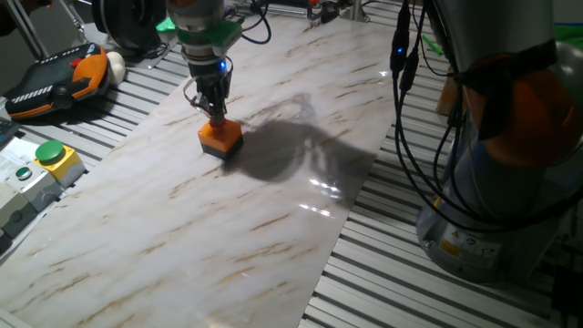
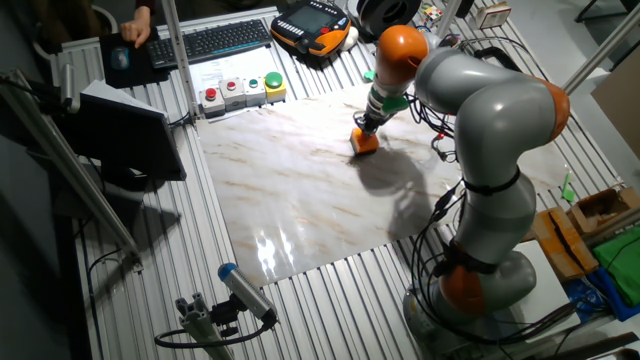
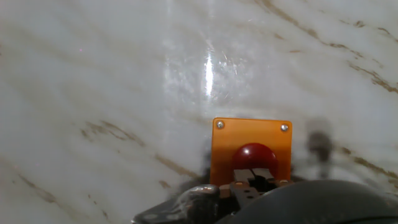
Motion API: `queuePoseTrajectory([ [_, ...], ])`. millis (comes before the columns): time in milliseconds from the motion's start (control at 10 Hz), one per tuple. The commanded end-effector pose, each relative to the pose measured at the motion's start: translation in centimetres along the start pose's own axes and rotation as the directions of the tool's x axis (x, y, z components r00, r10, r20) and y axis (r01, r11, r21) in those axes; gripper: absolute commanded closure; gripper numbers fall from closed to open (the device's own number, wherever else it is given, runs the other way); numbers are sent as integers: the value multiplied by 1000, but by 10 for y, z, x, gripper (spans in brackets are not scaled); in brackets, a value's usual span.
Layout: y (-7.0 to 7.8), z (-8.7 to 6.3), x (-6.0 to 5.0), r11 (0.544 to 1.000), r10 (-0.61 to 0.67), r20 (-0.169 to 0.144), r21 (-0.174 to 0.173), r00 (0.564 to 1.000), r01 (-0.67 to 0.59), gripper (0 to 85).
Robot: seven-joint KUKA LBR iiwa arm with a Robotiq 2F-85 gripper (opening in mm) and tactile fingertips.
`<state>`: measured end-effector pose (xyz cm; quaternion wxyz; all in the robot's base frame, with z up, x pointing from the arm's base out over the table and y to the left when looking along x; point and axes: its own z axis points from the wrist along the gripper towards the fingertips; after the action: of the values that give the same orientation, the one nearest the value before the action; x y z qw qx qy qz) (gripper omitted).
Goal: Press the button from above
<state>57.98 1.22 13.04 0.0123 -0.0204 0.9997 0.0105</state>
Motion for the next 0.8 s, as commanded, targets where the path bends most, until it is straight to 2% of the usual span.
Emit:
queuePoseTrajectory([
  [0,1,-5,2,1000,1,2,2,1000,-1,843],
  [700,9,-45,26,1000,4,-1,5,1000,-4,843],
])
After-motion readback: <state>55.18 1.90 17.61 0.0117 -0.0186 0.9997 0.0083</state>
